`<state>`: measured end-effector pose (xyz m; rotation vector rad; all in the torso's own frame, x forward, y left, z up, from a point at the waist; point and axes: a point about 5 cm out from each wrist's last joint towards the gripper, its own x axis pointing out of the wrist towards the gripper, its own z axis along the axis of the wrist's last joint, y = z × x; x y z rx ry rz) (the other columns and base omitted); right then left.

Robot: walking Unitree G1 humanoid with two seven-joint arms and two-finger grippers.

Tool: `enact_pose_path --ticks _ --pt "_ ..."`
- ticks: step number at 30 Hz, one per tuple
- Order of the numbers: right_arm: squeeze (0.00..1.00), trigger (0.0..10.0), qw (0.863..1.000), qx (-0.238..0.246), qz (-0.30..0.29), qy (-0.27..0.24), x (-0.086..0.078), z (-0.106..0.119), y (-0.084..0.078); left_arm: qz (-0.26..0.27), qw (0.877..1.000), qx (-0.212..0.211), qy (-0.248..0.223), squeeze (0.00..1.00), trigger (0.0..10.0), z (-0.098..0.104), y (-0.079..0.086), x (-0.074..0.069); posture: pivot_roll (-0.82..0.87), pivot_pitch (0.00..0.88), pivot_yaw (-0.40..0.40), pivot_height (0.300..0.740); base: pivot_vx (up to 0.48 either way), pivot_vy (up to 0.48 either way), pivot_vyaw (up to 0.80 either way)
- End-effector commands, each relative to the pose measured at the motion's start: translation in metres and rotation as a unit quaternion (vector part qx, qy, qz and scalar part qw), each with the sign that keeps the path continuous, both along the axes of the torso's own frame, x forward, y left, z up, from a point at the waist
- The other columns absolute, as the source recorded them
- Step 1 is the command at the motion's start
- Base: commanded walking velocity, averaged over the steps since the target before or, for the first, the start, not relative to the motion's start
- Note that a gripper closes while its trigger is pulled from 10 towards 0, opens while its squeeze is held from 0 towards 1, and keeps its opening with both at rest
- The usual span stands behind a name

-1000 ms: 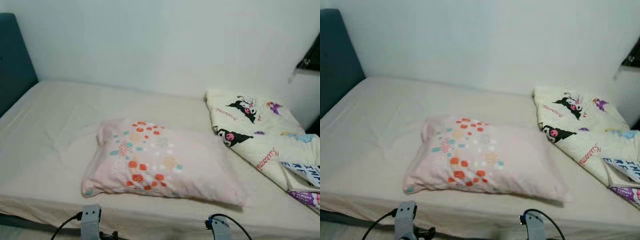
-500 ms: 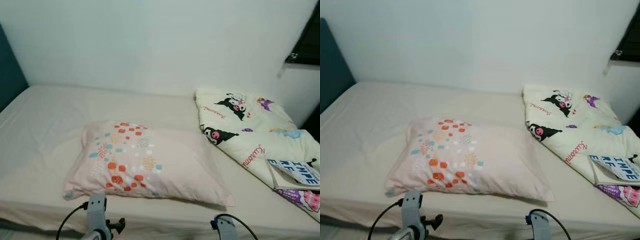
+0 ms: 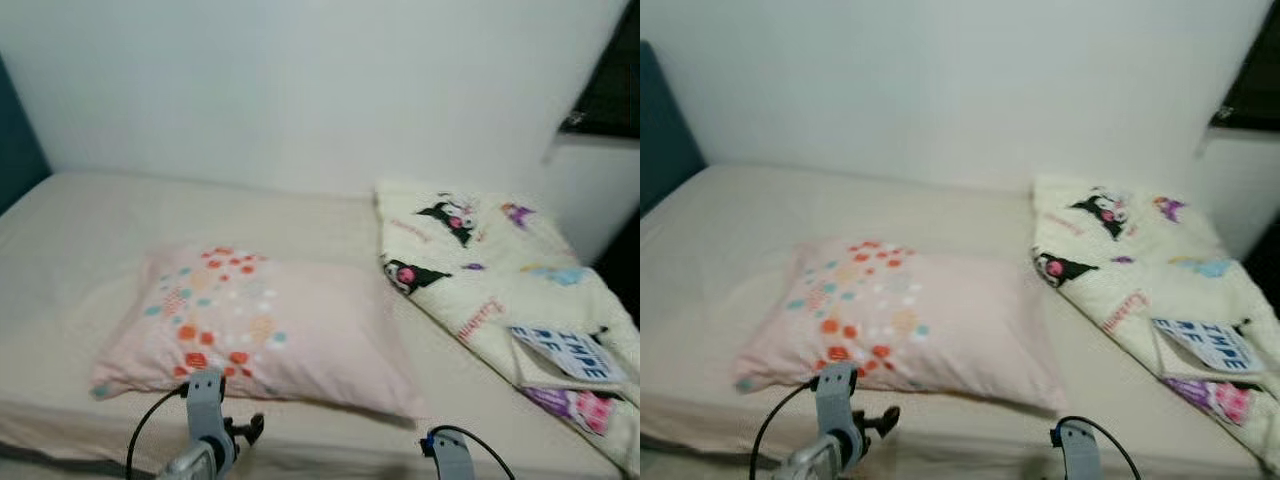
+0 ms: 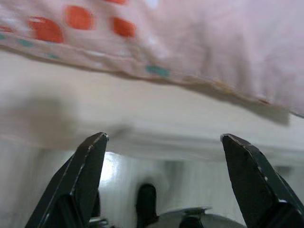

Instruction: Clean up the room

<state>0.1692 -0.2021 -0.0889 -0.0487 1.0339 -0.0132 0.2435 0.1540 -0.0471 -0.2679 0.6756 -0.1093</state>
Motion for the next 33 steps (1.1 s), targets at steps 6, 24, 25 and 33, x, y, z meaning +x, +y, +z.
enact_pose_path --ticks 6,24,25,33 --pt "0.00 10.0 1.000 0.000 -0.005 0.002 -0.002 0.001 -0.007 -0.013 0.999 -0.019 -0.026 0.00 10.0 0.009 -0.007 0.012 -0.02 0.000 -0.086 0.740 0.000 0.000 0.00" --pt "0.00 10.0 0.999 -0.002 -0.018 -0.035 0.015 0.009 -0.008 0.006 0.999 -0.009 -0.044 0.00 10.0 0.018 -0.002 0.023 -0.02 0.000 -0.088 0.740 0.000 -0.314 0.00" --pt "0.00 10.0 0.999 -0.002 -0.016 -0.046 0.020 0.011 -0.007 0.005 0.999 -0.007 -0.044 0.00 10.0 0.018 -0.002 0.023 -0.02 0.000 -0.088 0.740 0.000 0.000 0.00" --pt "0.00 10.0 0.985 0.015 0.032 -0.170 0.095 0.057 0.011 0.012 0.998 0.000 -0.055 0.00 10.0 0.021 0.007 0.025 -0.03 0.000 -0.090 0.740 0.000 -0.075 0.00"
